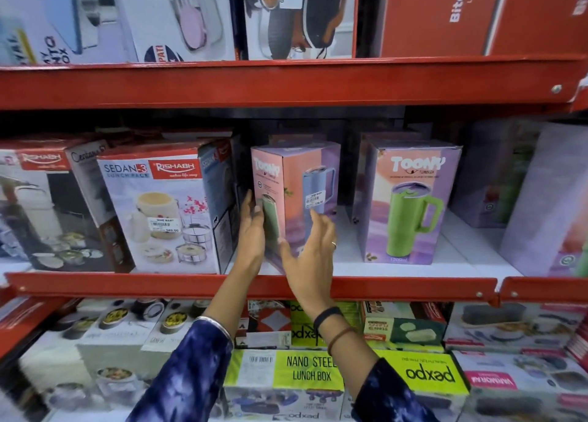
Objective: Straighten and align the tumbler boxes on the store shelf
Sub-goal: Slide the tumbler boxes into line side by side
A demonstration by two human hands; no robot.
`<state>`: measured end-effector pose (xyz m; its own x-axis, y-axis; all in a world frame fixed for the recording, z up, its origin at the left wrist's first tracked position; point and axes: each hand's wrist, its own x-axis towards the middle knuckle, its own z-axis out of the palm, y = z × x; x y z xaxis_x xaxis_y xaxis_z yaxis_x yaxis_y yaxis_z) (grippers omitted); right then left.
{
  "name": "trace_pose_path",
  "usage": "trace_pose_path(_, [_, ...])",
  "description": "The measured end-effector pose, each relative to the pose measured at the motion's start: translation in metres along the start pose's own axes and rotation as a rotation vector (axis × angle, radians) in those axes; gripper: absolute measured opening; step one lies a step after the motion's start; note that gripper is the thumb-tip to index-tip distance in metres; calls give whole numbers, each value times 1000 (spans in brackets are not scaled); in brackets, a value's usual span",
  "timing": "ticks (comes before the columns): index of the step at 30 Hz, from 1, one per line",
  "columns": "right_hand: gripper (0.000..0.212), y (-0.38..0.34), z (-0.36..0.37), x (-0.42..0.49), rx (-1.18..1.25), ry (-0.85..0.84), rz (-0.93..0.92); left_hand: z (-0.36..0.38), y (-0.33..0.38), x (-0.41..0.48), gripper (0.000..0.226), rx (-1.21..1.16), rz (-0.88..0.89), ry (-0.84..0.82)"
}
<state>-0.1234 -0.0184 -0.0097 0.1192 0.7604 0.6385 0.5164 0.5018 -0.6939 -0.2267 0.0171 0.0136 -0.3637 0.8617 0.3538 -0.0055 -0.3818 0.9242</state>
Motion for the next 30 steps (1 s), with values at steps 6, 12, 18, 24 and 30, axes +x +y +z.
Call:
trace_pose_path(6, [53, 0, 10, -3, -24, 109, -2, -9, 7, 7, 34, 50, 6, -105])
trace_pose_path(12, [53, 5, 1, 11, 162, 159, 53, -19, 19, -10, 35, 40, 65, -255])
trace_pose_path(18, [118, -2, -2, 29, 59, 137, 102, -17, 27, -25, 41, 57, 136, -352])
trace_pose_path(24, [112, 20, -14, 41, 314, 39, 128, -16, 33, 3, 54, 112, 104, -154])
trace_pose_path(30, [108, 32, -35, 47, 410, -258, 103, -17, 25, 24, 122, 68, -104, -175])
